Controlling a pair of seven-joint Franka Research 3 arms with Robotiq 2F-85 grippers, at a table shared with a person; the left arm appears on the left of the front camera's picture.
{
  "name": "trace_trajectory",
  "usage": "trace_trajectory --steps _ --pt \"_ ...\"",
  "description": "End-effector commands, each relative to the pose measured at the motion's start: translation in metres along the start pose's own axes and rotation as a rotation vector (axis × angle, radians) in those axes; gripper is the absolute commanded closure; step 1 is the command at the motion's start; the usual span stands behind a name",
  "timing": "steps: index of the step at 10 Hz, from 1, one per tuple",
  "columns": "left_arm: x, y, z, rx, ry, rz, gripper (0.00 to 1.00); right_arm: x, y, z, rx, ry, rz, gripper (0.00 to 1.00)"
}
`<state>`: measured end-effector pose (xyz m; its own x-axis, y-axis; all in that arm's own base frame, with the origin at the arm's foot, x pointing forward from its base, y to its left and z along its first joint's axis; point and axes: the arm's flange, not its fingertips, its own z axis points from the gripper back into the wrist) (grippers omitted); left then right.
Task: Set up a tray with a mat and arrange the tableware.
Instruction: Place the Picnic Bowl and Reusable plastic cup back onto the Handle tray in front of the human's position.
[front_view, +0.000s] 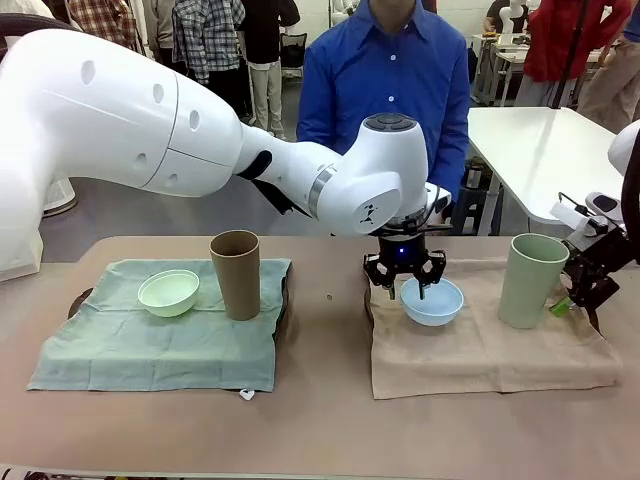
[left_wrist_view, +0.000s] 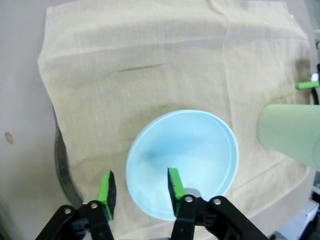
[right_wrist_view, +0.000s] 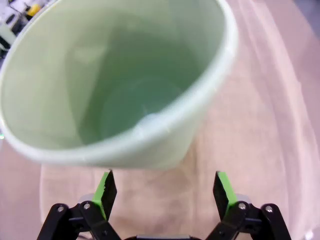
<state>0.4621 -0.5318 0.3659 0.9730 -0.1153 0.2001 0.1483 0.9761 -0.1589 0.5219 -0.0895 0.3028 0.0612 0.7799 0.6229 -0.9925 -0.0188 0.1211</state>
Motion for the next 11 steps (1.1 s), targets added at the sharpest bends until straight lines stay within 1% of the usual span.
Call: trace_trajectory --steps 1,2,3,5,7,8,9,10,11 --pt "-0.013 0.011 0.021 -0.016 0.018 -0.040 0.26 0.002 0.013 0.015 -0.014 0.073 -0.083 0.00" --pt "-0.019 0.014 0.029 -0.022 0.024 -0.056 0.26 0.000 0.017 0.027 -0.031 0.069 -0.122 0.00" --pt "-0.025 0.018 0.043 -0.029 0.049 -0.079 0.26 0.006 0.027 0.042 -0.046 0.071 -0.182 0.00" --pt "-0.043 0.029 0.087 -0.044 0.066 -0.156 0.26 0.030 0.053 0.082 -0.074 0.170 -0.358 0.00" --pt "-0.054 0.049 0.139 -0.059 0.043 -0.240 0.26 0.059 0.074 0.116 -0.112 0.341 -0.609 0.00" --pt "-0.062 0.064 0.165 -0.061 0.007 -0.261 0.26 0.074 0.086 0.130 -0.129 0.457 -0.716 0.00" --pt "-0.064 0.075 0.190 -0.062 -0.018 -0.277 0.26 0.089 0.094 0.140 -0.166 0.537 -0.800 0.00" --pt "-0.069 0.085 0.214 -0.018 -0.018 -0.328 0.26 0.109 0.104 0.148 -0.203 0.584 -0.848 0.00" --pt "-0.072 0.095 0.238 0.057 -0.016 -0.365 0.26 0.135 0.116 0.152 -0.240 0.589 -0.855 0.00"
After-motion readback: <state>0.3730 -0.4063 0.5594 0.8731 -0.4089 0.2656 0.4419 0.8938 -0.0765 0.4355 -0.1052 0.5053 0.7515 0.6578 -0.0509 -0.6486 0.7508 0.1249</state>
